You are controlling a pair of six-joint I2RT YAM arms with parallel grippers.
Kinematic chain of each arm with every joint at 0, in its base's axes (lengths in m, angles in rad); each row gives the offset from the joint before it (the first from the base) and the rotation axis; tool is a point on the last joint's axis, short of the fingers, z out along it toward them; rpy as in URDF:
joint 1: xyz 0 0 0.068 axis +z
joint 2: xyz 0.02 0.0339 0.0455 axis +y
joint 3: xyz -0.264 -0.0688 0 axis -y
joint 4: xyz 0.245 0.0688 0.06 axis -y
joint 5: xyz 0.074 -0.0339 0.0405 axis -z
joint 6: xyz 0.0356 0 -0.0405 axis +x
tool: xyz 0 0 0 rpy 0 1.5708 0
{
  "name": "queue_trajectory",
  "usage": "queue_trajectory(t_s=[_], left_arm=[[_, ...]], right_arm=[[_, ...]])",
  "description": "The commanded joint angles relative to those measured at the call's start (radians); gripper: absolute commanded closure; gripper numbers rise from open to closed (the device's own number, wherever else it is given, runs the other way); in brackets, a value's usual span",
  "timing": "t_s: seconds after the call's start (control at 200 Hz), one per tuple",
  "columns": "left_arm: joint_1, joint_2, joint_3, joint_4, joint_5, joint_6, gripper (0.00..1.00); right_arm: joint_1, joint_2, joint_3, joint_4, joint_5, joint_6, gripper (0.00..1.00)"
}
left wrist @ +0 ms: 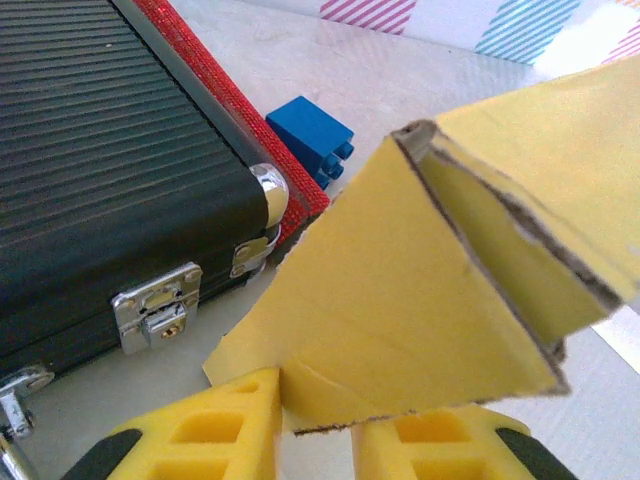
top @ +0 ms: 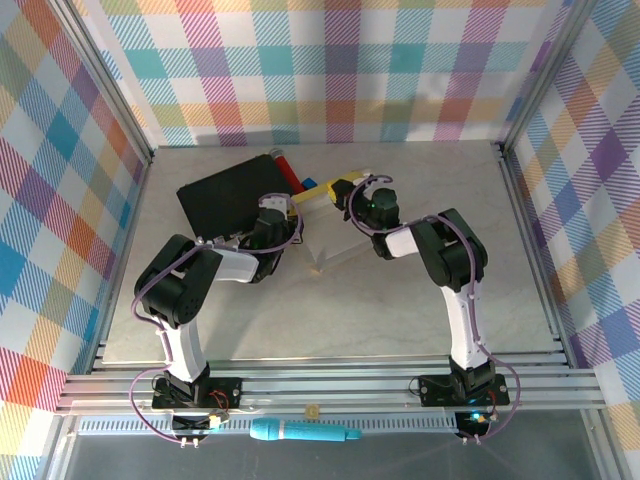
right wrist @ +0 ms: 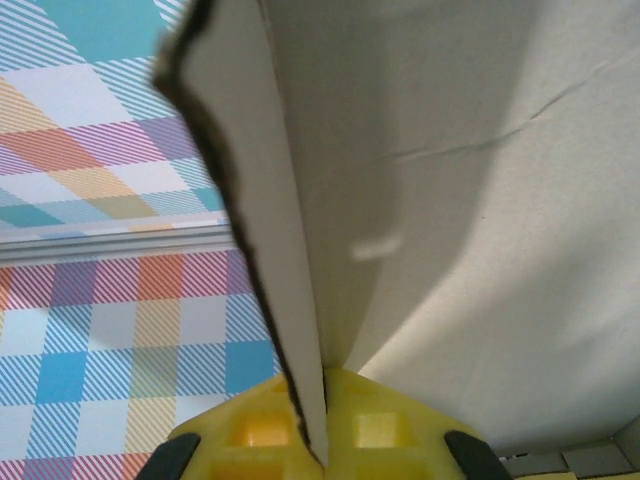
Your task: Fold the paper box
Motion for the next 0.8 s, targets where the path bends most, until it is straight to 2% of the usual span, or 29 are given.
queue_trajectory(t_s=[0.0,0.35,0.51,0.795], left_arm=[[0.02,0.012,0.05,0.006,-0.023,-0.051,0.77],[0.029,0.025,0.089,-0.03,-0.04,-0.081,0.74],[0.028,0.042,0.137,-0.102,-0.067,-0.081,0.72],[0.028,0.065,0.215,-0.245,-0.107,-0.105,0.86]], right_arm=[[0.029,0.055,0.004,-0.032,-0.052,-0.029,1.0],[0.042,0.095,0.026,-0.019,-0.033,-0.029,1.0],[0.046,0.099,0.026,-0.02,-0.026,-0.023,1.0],[0.046,0.105,0.041,-0.029,-0.029,-0.015,1.0]])
